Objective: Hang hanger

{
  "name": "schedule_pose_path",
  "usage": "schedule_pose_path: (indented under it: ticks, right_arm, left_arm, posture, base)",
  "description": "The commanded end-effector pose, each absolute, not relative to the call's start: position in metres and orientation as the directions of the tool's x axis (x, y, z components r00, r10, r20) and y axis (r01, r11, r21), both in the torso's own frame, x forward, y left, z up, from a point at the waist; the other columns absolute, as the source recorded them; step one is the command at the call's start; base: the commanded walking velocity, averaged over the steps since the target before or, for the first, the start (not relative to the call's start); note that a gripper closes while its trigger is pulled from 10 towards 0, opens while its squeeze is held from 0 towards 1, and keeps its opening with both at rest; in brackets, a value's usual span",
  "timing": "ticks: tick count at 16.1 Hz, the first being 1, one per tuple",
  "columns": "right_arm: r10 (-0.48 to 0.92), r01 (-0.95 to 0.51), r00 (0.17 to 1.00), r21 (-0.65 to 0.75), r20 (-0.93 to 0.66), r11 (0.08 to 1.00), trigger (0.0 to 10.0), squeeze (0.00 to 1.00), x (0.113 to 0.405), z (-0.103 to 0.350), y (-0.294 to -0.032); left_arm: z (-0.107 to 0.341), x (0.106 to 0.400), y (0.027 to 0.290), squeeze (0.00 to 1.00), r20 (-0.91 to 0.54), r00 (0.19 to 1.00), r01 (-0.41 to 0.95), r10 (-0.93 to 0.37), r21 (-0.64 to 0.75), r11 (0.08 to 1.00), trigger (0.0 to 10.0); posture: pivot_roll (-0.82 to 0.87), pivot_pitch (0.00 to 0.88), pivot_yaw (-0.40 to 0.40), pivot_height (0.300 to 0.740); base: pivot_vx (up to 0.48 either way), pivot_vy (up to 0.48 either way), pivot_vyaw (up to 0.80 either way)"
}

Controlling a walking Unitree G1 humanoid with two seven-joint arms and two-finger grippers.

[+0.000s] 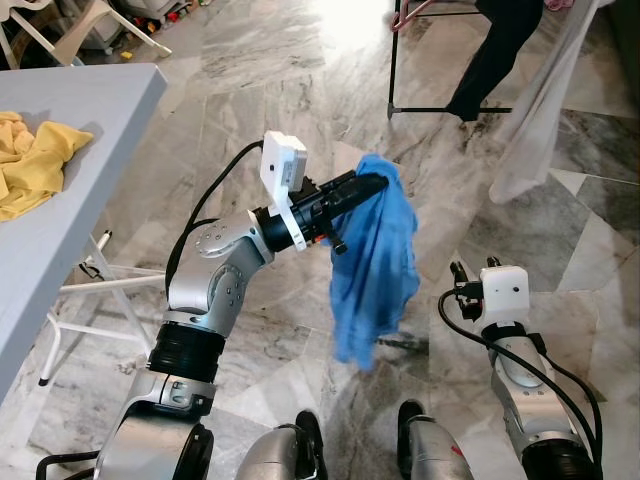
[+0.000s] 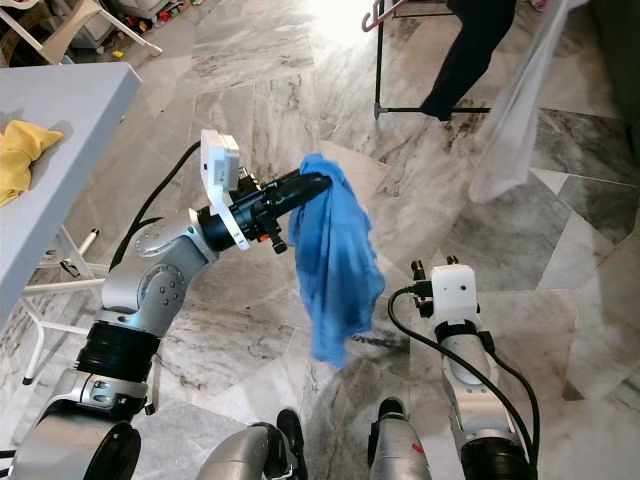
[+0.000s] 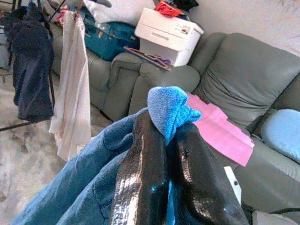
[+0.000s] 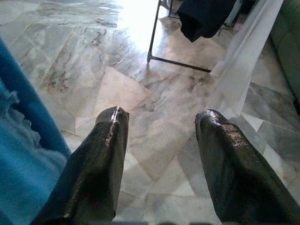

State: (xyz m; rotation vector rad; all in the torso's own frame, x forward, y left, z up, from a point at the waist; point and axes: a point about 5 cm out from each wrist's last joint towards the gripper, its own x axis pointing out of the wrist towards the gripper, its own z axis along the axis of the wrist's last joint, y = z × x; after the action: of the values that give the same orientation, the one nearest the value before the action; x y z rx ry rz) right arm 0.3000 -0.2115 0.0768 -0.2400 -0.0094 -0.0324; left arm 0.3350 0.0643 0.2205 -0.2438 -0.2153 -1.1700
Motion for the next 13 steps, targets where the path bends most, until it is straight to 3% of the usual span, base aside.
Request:
schedule_pose_path:
  ticks: [1,2,3,4,5,6,7,8,10,12,13]
  right_arm:
    - [-0.018,0.016,1.000,-0.216,-0.010,0.976,10.0,1.00,0.296,0.071,-0.207]
    - [-0.055,0.055,0.998,-0.167,0.006,0.984,10.0,1.00,0.298,0.077,-0.206]
    - [-0.069,0.069,0.998,-0.144,0.007,0.987,10.0,0.71,0.299,0.080,-0.205]
    - [-0.061,0.062,0.998,-0.124,0.007,0.990,10.0,0.57,0.299,0.081,-0.203]
    - [-0.054,0.054,0.999,-0.109,0.006,0.992,10.0,0.50,0.299,0.082,-0.201]
    - [-0.053,0.052,0.998,-0.093,-0.014,0.994,10.0,0.64,0.297,0.077,-0.199]
    - [-0.060,0.057,0.998,-0.085,-0.035,0.995,10.0,0.64,0.294,0.073,-0.199]
    - [-0.062,0.060,0.997,-0.050,-0.038,0.997,10.0,1.00,0.292,0.071,-0.198]
    - [-0.094,0.095,0.993,0.012,-0.071,0.995,10.0,1.00,0.283,0.062,-0.192]
    - [-0.132,0.136,0.986,0.041,-0.102,0.990,10.0,1.00,0.279,0.054,-0.189]
    - [-0.141,0.149,0.981,0.052,-0.136,0.988,10.0,0.93,0.276,0.046,-0.186]
  left_arm:
    - [0.221,0.336,0.069,0.00,0.300,0.389,0.919,-0.871,-0.064,0.389,10.0]
    - [0.214,0.338,0.070,0.00,0.283,0.428,0.902,-0.858,-0.078,0.424,10.0]
    - [0.208,0.341,0.072,0.00,0.270,0.456,0.889,-0.848,-0.087,0.450,10.0]
    - [0.202,0.343,0.075,0.00,0.259,0.484,0.874,-0.836,-0.109,0.473,10.0]
    - [0.191,0.345,0.079,0.00,0.236,0.527,0.850,-0.816,-0.133,0.510,10.0]
    - [0.175,0.347,0.086,0.00,0.201,0.596,0.803,-0.778,-0.172,0.570,10.0]
    - [0.164,0.349,0.091,0.00,0.176,0.654,0.756,-0.736,-0.189,0.627,10.0]
    - [0.153,0.350,0.096,0.00,0.150,0.700,0.713,-0.698,-0.209,0.670,10.0]
    - [0.107,0.346,0.118,0.00,-0.006,0.845,0.517,-0.534,-0.246,0.820,10.0]
    - [0.078,0.336,0.130,0.00,-0.109,0.871,0.443,-0.480,-0.248,0.861,10.0]
    - [0.060,0.326,0.136,0.00,-0.167,0.869,0.422,-0.466,-0.244,0.873,10.0]
  posture:
    - [-0.12,0.265,0.178,0.740]
    - [-0.13,0.265,0.174,0.740]
    - [-0.13,0.265,0.174,0.740]
    - [-0.13,0.265,0.174,0.740]
    - [-0.13,0.262,0.169,0.740]
    - [-0.13,0.261,0.167,0.740]
    - [-0.13,0.261,0.167,0.740]
    - [-0.13,0.257,0.165,0.740]
    - [-0.13,0.246,0.160,0.740]
    - [-0.14,0.241,0.156,0.740]
    - [-0.14,0.241,0.156,0.740]
  base:
    - [0.000,0.000,0.00]
    - [0.000,0.000,0.00]
    - [0.000,0.000,0.00]
    - [0.000,0.000,0.00]
    - [0.000,0.000,0.00]
    - [0.000,0.000,0.00]
    - [0.000,0.000,0.00]
    - [0.000,0.000,0.00]
    - [0.000,0.000,0.00]
    - [0.000,0.000,0.00]
    - [0.000,0.000,0.00]
